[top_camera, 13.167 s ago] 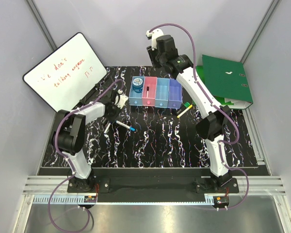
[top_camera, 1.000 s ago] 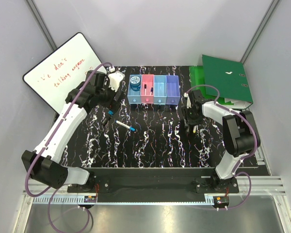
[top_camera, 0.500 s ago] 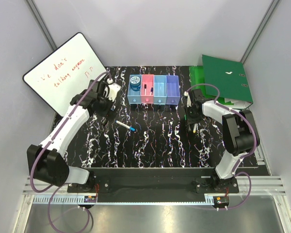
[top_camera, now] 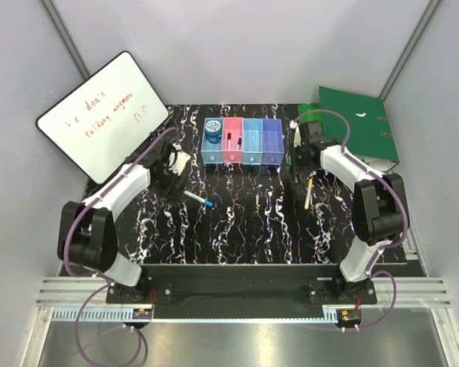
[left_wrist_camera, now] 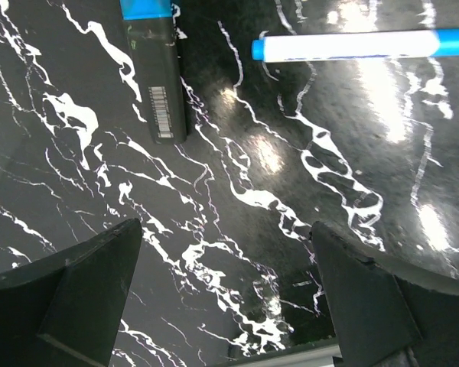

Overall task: Sort the stationery into containers
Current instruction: Pick up the pen from the center of the board.

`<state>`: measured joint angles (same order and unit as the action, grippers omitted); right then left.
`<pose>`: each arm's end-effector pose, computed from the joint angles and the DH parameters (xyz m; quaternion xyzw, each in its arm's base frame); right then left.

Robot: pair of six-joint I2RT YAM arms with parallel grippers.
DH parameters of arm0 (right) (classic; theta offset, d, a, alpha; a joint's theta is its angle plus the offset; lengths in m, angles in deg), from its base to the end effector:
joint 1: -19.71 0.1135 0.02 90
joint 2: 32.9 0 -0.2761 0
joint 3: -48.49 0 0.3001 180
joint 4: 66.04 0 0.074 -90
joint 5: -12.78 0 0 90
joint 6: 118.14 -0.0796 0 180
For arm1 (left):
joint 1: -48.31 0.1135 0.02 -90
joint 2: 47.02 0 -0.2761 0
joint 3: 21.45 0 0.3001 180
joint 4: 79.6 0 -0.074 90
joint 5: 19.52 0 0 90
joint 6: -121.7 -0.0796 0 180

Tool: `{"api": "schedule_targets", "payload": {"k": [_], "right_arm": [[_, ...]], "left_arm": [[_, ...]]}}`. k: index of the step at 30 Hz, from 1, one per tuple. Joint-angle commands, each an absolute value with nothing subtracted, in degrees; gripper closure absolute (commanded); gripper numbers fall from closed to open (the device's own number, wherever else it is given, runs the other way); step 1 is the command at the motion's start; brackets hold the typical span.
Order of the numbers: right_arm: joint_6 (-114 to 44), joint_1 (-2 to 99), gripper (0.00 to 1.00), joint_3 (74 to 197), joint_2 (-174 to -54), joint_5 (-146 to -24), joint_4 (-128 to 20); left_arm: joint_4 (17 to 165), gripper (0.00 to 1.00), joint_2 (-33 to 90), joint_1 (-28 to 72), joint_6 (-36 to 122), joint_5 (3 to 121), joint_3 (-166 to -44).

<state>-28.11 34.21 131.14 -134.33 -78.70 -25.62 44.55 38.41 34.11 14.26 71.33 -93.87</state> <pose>0.4230 0.1115 0.1556 -0.1253 0.9558 0.0458 0.2619 0.3355 -0.0837 0.1779 0.2667 0.9461 0.0125 0.1832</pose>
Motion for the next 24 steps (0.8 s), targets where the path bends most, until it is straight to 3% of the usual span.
{"api": "schedule_targets", "payload": {"k": [1,7,24], "right_arm": [[-26.6,34.3,1.00,137.6,-132.4,-78.8,-26.0],[-26.6,34.3,1.00,140.0,-132.3,-79.7,-25.8],[-25.8,34.3,1.00,149.1,-133.7,-80.5,-26.0]], "left_arm": [[49.5,0.01,41.6,36.0,13.4,73.4,-94.7],[50.6,0.01,47.5,39.4,11.3,71.1,-98.0],[52.5,0.19,61.1,40.3,7.9,64.6,-107.0]]}}
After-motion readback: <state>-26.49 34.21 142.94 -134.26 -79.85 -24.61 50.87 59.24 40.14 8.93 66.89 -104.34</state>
